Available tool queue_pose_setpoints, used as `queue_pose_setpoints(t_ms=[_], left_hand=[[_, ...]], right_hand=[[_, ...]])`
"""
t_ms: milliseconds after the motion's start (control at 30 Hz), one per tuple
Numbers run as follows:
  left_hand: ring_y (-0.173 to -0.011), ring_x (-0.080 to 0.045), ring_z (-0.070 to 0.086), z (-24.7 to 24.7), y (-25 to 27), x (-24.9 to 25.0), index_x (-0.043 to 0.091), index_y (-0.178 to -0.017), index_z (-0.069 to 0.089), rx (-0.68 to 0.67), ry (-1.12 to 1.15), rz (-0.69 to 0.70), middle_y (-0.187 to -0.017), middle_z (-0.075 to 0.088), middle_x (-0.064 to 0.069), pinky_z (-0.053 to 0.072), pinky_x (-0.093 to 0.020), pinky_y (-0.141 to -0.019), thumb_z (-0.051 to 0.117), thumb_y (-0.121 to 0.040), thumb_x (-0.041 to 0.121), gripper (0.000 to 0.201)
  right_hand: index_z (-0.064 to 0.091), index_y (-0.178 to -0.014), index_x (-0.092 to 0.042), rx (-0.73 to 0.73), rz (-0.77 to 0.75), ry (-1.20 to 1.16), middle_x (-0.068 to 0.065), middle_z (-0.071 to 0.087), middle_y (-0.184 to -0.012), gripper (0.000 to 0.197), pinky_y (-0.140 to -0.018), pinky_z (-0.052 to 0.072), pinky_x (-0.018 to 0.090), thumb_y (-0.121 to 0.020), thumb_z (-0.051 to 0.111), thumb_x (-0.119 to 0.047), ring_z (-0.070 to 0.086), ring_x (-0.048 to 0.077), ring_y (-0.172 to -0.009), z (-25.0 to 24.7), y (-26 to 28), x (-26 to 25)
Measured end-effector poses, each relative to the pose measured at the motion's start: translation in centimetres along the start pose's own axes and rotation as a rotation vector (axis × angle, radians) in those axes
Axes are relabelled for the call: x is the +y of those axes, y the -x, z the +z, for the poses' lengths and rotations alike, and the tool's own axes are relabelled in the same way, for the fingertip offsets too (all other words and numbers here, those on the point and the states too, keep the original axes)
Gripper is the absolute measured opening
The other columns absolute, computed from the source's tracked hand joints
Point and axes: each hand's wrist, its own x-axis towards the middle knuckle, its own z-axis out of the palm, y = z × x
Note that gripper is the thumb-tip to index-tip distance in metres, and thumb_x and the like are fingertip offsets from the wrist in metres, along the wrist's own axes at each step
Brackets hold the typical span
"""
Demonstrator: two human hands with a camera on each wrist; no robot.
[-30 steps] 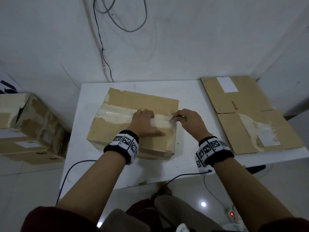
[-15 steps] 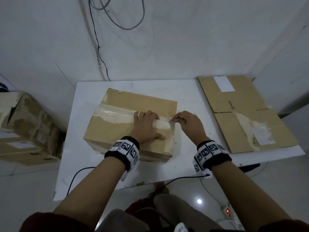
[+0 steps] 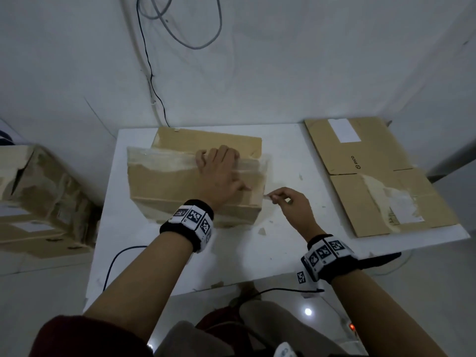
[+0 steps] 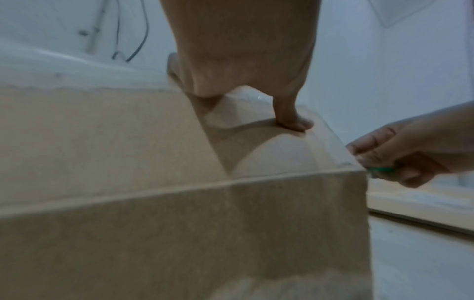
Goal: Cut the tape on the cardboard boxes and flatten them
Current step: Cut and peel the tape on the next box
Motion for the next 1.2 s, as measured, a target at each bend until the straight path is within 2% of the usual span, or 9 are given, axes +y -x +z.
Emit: queue_pose_setpoints(t_ms=[133,233,300,400,467,700,900,1033,1200], left_hand=[[-0.071,-0.023,0.055,-1.8,0.7,1.5,0.013,-0.086,0.055,0.127,-0.079,0.063,-0.083,0.055,-0.002,0.036,-0.034,-0.074,0.082,-0.055,0.058,0.06],[-0.055,-0.018,0.052,-4.4,2.9,3.3,0.014,-0.069,0.054,0.034,-0.072,-0.029,-0.068,0.053,0.003,0.039,-0.029,-0.05,0.042,-0.074,0.081,0.069],[-0.068,-0.02,0.058,-4.8,4.7,3.6,0.012,-0.076,0.059,-0.216,-0.078,-0.155,-0.075,0.056,0.001,0.045,-0.032,-0.058,0.024,-0.084,0.079,0.076],[-0.11,-0.025,0.047,-2.0,7.5,2.1,0.01,-0.118,0.05,-0.432,-0.194,-0.116,-0.118,0.049,-0.009,0.04,-0.034,-0.092,0.051,-0.088,0.06,0.058],[-0.122,-0.027,0.039,0.0,8.4,0.7,0.013,-0.131,0.039,-0.418,-0.186,-0.118,-0.133,0.04,-0.009,0.031,-0.039,-0.105,0.065,-0.077,0.06,0.076],[-0.114,-0.027,0.034,1.5,6.4,0.5,0.021,-0.126,0.035,-0.5,-0.083,-0.282,-0.122,0.033,-0.006,0.021,-0.042,-0.105,0.078,-0.064,0.05,0.081],[-0.143,-0.042,0.009,-0.6,-1.4,1.0,0.009,-0.152,0.008,-0.928,0.017,-0.515,-0.156,0.006,-0.022,0.018,-0.051,-0.116,0.064,-0.075,0.068,0.111],[-0.139,-0.037,0.026,1.5,-5.7,-0.2,0.001,-0.151,0.011,-0.668,0.398,-0.831,-0.153,0.019,-0.023,0.031,-0.042,-0.112,0.073,-0.075,0.054,0.111],[-0.112,-0.027,0.056,3.8,-7.1,0.2,0.006,-0.143,0.02,0.036,1.204,-1.408,-0.134,0.048,-0.018,0.05,-0.037,-0.088,0.074,-0.063,0.025,0.098]], right_hand=[[0.07,-0.098,-0.022,0.15,0.06,-0.185,0.001,0.068,-0.09,0.011,-0.054,0.048,0.019,-0.097,0.059,-0.025,0.065,0.01,-0.059,-0.9,-0.4,-0.2],[0.068,-0.109,-0.02,0.149,0.092,-0.247,0.003,0.068,-0.092,0.016,-0.05,0.047,0.02,-0.097,0.06,-0.028,0.061,0.01,-0.051,-1.1,-1.1,-0.7],[0.068,-0.111,-0.022,0.138,0.09,-0.221,0.0,0.069,-0.09,0.017,-0.054,0.045,0.02,-0.097,0.06,-0.027,0.057,0.006,-0.05,-0.8,-1.5,-1.1],[0.07,-0.1,-0.023,0.106,0.065,-0.191,-0.004,0.07,-0.088,0.015,-0.059,0.044,0.02,-0.097,0.06,-0.033,0.058,0.002,-0.054,0.0,-1.6,-2.0],[0.068,-0.098,-0.025,0.096,0.086,-0.263,-0.003,0.072,-0.086,0.018,-0.055,0.048,0.02,-0.094,0.062,-0.041,0.061,0.006,-0.058,0.5,-1.7,-2.9],[0.067,-0.096,-0.026,0.122,0.115,-0.224,-0.001,0.07,-0.084,0.017,-0.055,0.042,0.019,-0.093,0.065,-0.042,0.052,0.008,-0.06,0.5,-3.7,-3.4],[0.066,-0.105,-0.022,0.125,0.106,-0.204,-0.001,0.067,-0.083,0.013,-0.057,0.042,0.022,-0.094,0.063,-0.029,0.051,0.01,-0.06,0.0,-6.8,-3.0],[0.066,-0.104,-0.022,0.115,0.146,-0.221,0.001,0.067,-0.084,0.01,-0.062,0.043,0.025,-0.095,0.062,-0.023,0.051,0.011,-0.062,0.4,-9.0,-3.1],[0.066,-0.104,-0.022,0.087,0.164,-0.25,0.002,0.069,-0.085,0.011,-0.062,0.042,0.025,-0.094,0.062,-0.025,0.051,0.009,-0.062,1.3,-10.6,-3.0]])
